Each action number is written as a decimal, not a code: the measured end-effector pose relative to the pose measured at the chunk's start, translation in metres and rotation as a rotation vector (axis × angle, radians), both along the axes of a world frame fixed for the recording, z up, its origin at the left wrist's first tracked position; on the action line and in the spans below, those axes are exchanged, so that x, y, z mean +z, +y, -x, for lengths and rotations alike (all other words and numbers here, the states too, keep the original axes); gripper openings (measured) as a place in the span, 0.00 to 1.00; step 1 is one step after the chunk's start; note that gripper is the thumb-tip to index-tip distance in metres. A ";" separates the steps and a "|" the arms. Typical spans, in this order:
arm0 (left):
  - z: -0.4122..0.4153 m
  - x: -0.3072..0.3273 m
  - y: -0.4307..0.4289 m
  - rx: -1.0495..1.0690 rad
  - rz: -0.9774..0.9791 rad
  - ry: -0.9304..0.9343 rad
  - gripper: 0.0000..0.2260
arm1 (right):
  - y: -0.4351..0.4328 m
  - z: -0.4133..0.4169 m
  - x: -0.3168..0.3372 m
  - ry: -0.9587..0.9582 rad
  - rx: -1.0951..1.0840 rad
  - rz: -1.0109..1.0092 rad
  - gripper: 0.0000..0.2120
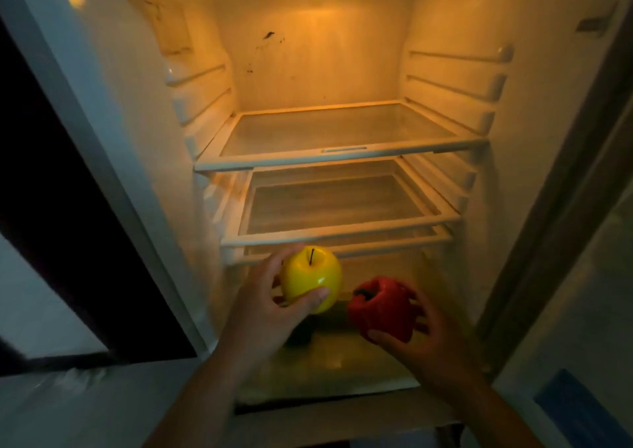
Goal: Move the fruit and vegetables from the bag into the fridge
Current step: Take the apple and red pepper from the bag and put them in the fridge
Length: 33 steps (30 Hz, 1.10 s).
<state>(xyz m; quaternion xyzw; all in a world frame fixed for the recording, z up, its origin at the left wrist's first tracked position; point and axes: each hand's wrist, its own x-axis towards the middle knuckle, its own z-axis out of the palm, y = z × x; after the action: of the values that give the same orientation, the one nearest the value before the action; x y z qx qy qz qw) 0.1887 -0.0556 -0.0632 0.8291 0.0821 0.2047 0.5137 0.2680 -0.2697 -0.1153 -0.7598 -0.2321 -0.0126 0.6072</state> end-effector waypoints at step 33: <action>-0.157 0.133 0.091 0.432 -0.508 -0.153 0.29 | 0.038 -0.036 -0.068 -0.007 -0.073 0.091 0.37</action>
<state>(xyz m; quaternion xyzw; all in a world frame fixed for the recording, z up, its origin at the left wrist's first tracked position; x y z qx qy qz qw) 0.3454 0.0354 0.0700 0.8762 0.1637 0.3843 0.2403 0.3043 -0.2319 -0.1830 -0.7945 -0.2069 -0.0269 0.5703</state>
